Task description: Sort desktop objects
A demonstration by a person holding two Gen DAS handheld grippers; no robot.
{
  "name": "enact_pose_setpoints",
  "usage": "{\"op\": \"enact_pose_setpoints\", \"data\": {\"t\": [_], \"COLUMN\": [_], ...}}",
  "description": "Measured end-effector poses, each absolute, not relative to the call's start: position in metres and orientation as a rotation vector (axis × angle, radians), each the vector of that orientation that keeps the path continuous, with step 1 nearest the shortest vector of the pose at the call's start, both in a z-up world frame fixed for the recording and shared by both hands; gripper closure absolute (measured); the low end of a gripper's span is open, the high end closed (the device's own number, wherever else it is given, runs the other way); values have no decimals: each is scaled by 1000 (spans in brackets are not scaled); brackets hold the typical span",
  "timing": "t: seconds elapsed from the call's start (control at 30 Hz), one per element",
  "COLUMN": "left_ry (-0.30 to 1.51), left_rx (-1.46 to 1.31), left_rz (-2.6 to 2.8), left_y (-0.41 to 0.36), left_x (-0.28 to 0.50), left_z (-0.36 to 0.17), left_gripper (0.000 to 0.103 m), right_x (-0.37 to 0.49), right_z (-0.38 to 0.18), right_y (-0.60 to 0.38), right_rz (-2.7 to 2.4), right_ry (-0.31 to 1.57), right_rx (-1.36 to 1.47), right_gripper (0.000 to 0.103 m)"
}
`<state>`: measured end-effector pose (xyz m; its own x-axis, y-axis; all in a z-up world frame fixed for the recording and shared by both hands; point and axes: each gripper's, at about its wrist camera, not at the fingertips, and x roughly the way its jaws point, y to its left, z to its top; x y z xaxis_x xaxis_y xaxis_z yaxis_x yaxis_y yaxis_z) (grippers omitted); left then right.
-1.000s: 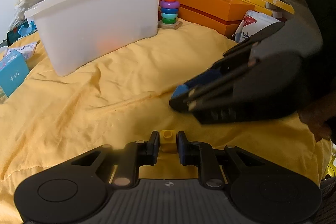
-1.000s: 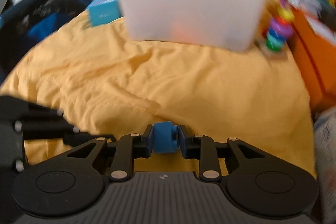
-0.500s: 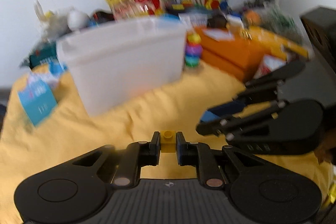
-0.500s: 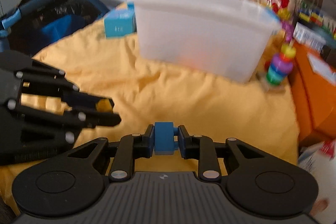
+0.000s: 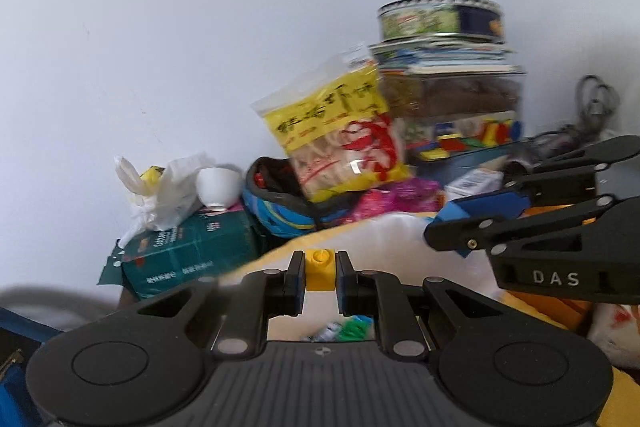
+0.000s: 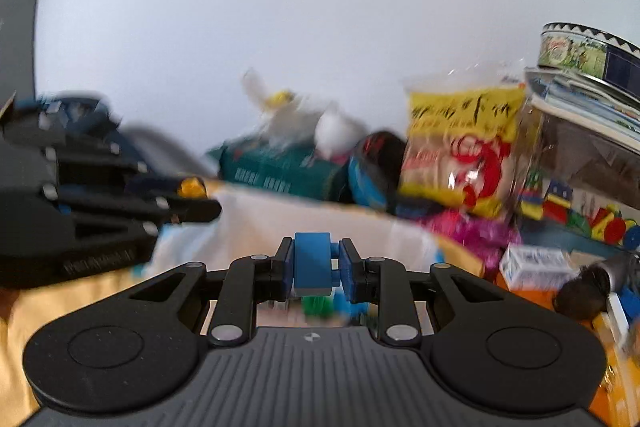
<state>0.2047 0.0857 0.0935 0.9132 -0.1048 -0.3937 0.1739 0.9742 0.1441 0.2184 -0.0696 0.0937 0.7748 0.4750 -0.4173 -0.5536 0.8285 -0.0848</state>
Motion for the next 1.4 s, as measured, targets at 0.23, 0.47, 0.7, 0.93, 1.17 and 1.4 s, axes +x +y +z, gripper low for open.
{"op": "enact_pose_setpoints", "data": {"t": [0.23,0.47,0.7,0.93,1.17,1.4], "left_ry": [550,519,499,585,645,690], "left_rx": [90,127,300,296,236,203], "left_rz": [-144,-139,19,22,49,43], "left_y": [86,73,43,43,44,43], "left_x": [243,216,194,209,219,229], "left_z": [63,62,76,92,98,92], "left_gripper": [55,32,20,20,20,20], "right_x": [267,253,251,267,279,287], "right_z": [74,70,76,68,67,62], "right_y": [-58,-86,-103,-104,-90,-79], "right_rz": [502,487,462,403,428,436], "right_ry": [510,533,562,690,737,769], "right_rx": [-153,-95,-89,-222,-368,-407], "right_gripper": [60,49,18,3,0,0]}}
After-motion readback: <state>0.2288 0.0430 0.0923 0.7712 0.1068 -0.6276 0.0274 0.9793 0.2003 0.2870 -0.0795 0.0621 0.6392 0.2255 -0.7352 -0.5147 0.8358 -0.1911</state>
